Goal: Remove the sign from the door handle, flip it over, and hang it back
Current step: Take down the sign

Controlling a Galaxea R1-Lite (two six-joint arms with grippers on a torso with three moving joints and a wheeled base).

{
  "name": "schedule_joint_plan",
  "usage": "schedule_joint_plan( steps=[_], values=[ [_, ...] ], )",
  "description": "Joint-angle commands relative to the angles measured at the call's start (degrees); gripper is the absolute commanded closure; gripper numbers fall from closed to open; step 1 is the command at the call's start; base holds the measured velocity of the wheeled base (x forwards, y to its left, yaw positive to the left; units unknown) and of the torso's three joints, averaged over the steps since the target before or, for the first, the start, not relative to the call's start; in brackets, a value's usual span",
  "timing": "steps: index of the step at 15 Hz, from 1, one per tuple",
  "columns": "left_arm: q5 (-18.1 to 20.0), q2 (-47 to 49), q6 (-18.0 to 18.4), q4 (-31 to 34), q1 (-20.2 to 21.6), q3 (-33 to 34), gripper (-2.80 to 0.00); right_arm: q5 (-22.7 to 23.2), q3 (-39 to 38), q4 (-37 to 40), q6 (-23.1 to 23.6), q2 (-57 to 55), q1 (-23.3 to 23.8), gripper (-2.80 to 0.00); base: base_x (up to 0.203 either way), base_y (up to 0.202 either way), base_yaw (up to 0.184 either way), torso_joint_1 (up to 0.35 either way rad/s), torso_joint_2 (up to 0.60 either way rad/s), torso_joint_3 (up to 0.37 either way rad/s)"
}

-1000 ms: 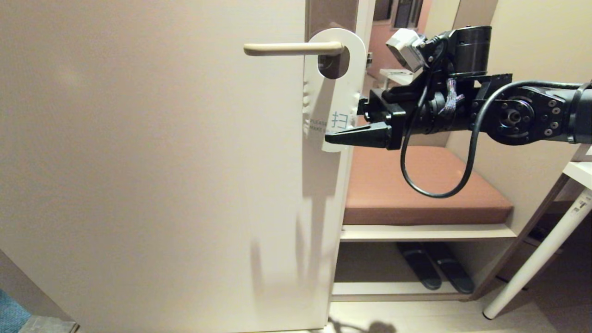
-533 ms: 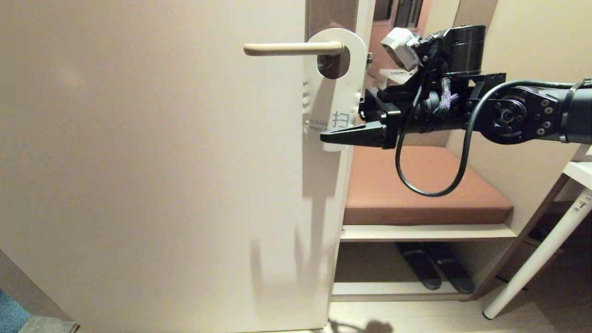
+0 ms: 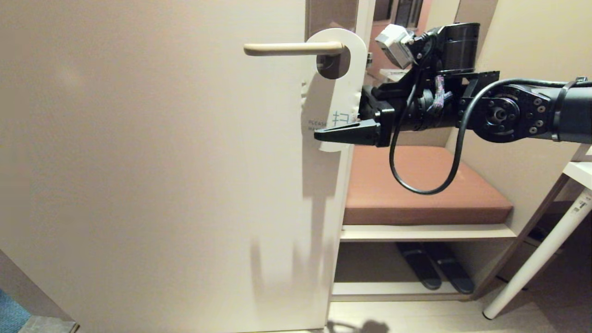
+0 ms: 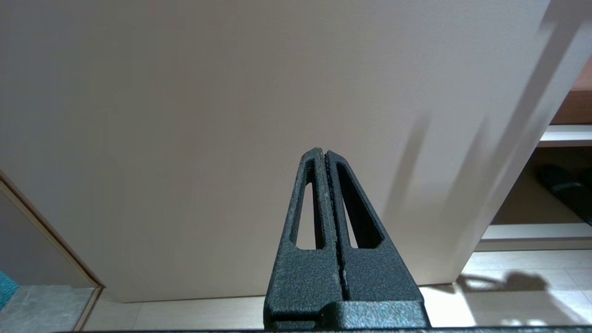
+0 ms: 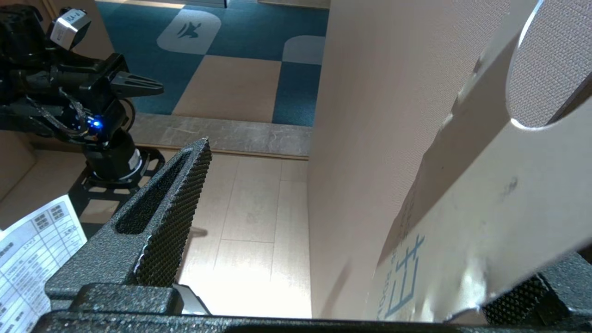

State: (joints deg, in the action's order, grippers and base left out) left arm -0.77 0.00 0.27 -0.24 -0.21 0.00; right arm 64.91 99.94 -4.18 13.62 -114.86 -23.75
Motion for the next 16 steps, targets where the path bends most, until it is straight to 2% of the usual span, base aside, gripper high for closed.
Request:
schedule_joint_plan(
  steps=[1,5,7,9,13,16],
  values=[
    [0.0,0.1,0.0,0.0,0.0,0.0,0.00,0.4,0.7,0.0,0.1,-0.7,-0.1,-2.80,0.000,0.000,0.000,0.000,0.00,0.000],
    [0.0,0.1,-0.1,0.0,-0.1,0.0,0.00,0.2,0.7,0.0,0.0,-1.2,-0.1,-2.80,0.000,0.000,0.000,0.000,0.00,0.000],
    [0.0,0.1,-0.1,0.0,0.0,0.0,0.00,-2.5,0.7,-0.1,-1.3,-1.2,-0.1,-2.80,0.000,0.000,0.000,0.000,0.00,0.000],
    [0.0,0.1,-0.1,0.0,-0.1,0.0,0.00,-3.0,0.7,-0.8,-2.8,-1.2,-0.1,-2.80,0.000,0.000,0.000,0.000,0.00,0.000],
    [0.0,0.1,0.0,0.0,-0.1,0.0,0.00,-3.2,0.5,-7.5,-11.1,-1.3,-0.1,-2.80,0.000,0.000,0.000,0.000,0.00,0.000],
    [0.0,0.1,0.0,0.0,0.0,0.0,0.00,-3.4,0.5,-8.9,-12.6,-1.7,-0.1,-2.80,0.000,0.000,0.000,0.000,0.00,0.000]
  ],
)
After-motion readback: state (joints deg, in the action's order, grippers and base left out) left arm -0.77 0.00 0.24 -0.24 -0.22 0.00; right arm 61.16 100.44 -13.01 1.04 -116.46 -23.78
